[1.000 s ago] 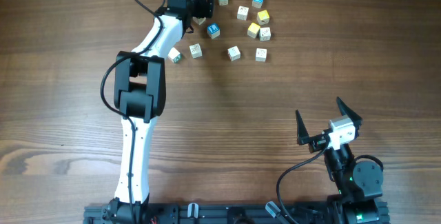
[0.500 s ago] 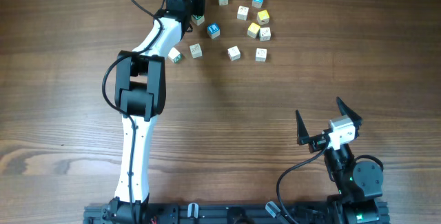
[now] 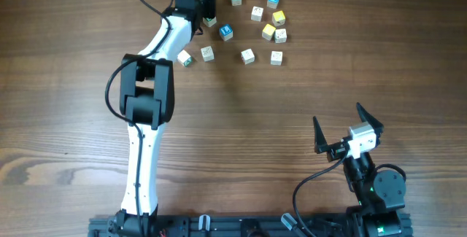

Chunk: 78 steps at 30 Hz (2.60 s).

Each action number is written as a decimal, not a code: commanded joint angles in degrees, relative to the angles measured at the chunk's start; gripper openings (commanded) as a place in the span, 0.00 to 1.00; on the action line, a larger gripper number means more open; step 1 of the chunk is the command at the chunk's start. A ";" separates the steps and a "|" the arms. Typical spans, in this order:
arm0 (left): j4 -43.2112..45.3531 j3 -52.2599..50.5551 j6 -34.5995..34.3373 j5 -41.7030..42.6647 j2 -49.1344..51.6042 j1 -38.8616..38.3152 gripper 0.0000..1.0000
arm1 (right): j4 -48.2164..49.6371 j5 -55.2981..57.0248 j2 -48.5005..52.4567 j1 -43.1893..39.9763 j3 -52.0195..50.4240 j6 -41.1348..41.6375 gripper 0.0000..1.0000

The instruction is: Form a circle

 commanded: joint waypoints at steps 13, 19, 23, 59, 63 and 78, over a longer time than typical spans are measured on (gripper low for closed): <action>-17.44 0.31 -0.17 -0.76 -14.78 0.07 0.41 | 0.20 0.33 -0.28 -0.13 -0.07 -0.02 0.99; -19.17 0.20 -0.22 -0.74 -14.51 0.07 0.49 | 0.20 0.33 -0.28 -0.13 -0.07 0.00 1.00; -19.30 0.15 -0.20 -0.76 -13.35 0.11 0.66 | 0.22 0.33 -0.28 -0.13 -0.07 0.00 1.00; -16.63 0.13 -18.21 -6.12 -3.26 1.16 0.45 | 0.20 0.33 -0.28 -0.13 -0.07 -0.02 1.00; -17.22 0.13 -18.21 -6.10 -3.26 1.14 0.45 | 0.20 0.33 -0.28 -0.13 -0.07 0.00 1.00; -14.43 0.22 -18.14 -5.95 -4.17 1.51 0.73 | 0.20 0.33 -0.28 -0.13 -0.07 -0.02 1.00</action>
